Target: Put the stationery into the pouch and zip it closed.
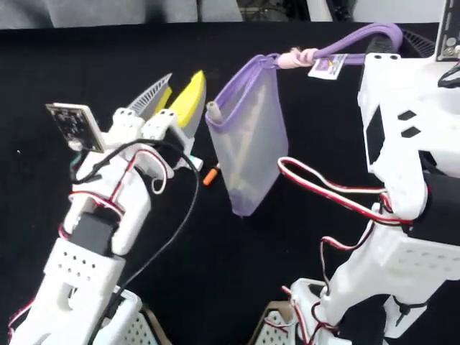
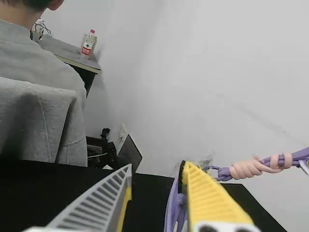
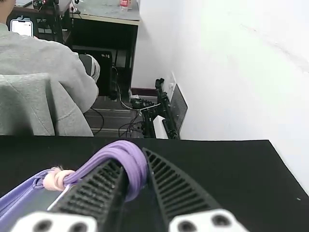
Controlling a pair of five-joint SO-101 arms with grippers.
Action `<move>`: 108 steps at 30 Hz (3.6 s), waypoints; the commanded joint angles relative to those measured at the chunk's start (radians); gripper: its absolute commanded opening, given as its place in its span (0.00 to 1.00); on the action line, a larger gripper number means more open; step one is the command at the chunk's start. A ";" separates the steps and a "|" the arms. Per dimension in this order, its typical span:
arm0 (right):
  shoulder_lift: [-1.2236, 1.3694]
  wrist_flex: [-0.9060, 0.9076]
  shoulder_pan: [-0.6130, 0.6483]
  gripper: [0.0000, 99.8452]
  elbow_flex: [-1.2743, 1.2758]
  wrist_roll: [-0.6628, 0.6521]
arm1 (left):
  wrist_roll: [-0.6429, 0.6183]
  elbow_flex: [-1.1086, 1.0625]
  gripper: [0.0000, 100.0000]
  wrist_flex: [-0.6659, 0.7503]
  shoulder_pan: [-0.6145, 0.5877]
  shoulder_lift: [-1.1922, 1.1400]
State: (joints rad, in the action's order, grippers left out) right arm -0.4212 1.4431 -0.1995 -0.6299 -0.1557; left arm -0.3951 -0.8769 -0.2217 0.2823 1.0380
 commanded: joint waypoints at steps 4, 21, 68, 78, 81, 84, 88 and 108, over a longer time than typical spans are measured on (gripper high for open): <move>-0.024 -0.023 0.006 0.01 -0.007 -0.011 | 0.035 -0.176 0.17 0.288 0.059 -0.140; -0.016 -0.031 -0.066 0.01 -0.001 -0.012 | 0.175 0.091 0.08 0.101 0.117 -0.055; -0.015 -0.074 -0.477 0.01 -0.033 -0.011 | 0.580 0.984 0.19 -0.799 0.028 -1.326; -0.015 -0.123 -0.519 0.01 -0.033 -0.011 | 0.586 1.337 0.19 -0.832 0.142 -1.599; -0.015 -0.123 -0.522 0.01 -0.033 -0.017 | 0.609 1.426 0.19 -0.839 0.134 -1.714; -0.015 -0.127 -0.516 0.01 -0.035 -0.043 | 0.680 1.524 0.19 -0.867 0.131 -1.826; -0.015 -0.140 -0.516 0.01 -0.035 -0.044 | 0.690 1.692 0.18 -0.942 0.133 -1.944; -0.022 -0.132 -0.269 0.01 -0.042 -0.052 | 0.681 2.560 0.03 -1.442 0.054 -2.214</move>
State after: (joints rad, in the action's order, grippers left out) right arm -0.4212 1.3326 -0.5539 -0.6299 -0.1972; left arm 0.2908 1.4461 -1.5597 0.3974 -1.2114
